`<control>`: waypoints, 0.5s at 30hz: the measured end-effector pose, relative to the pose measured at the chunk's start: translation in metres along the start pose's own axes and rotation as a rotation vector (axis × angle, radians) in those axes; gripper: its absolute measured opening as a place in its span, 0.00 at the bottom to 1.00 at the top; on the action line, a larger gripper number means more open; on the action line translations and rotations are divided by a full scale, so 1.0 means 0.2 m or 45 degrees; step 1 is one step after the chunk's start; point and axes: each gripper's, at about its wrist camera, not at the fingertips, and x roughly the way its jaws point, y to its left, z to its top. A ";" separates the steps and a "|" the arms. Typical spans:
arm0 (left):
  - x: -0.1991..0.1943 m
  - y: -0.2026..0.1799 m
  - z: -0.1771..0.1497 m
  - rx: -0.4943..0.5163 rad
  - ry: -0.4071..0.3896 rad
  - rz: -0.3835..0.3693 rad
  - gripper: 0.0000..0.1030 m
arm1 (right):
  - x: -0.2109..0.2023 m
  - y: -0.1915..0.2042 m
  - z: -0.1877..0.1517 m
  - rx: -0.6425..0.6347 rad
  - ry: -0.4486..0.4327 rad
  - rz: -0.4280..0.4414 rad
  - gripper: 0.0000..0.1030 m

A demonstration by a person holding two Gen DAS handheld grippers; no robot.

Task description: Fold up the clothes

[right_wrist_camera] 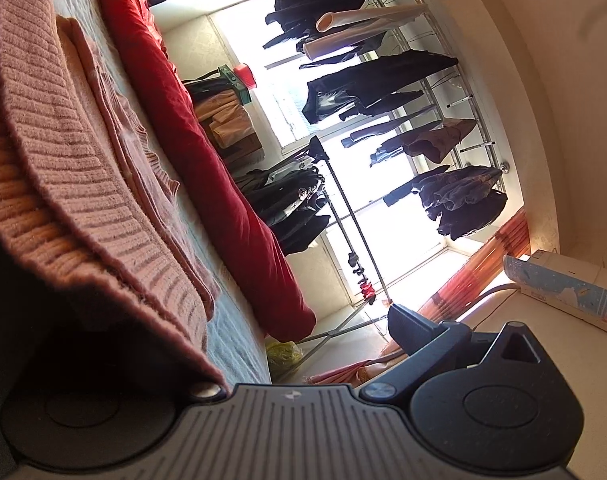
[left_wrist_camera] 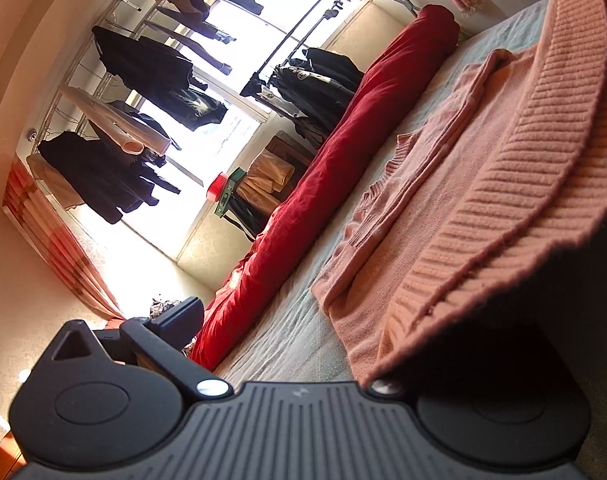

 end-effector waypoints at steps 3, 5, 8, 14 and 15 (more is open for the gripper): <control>0.05 0.01 0.02 0.005 -0.003 0.005 1.00 | 0.07 0.00 0.02 -0.015 -0.012 0.002 1.00; 0.10 0.02 0.03 0.011 -0.008 0.014 1.00 | 0.12 0.00 0.04 -0.025 -0.023 0.000 1.00; 0.18 0.04 0.06 0.017 -0.013 0.020 1.00 | 0.21 0.00 0.08 -0.037 -0.037 -0.003 1.00; 0.35 0.05 0.11 0.031 -0.028 0.044 1.00 | 0.41 0.00 0.14 -0.046 -0.057 -0.014 1.00; 0.38 0.05 0.11 0.031 -0.030 0.045 1.00 | 0.44 0.01 0.15 -0.050 -0.059 -0.013 1.00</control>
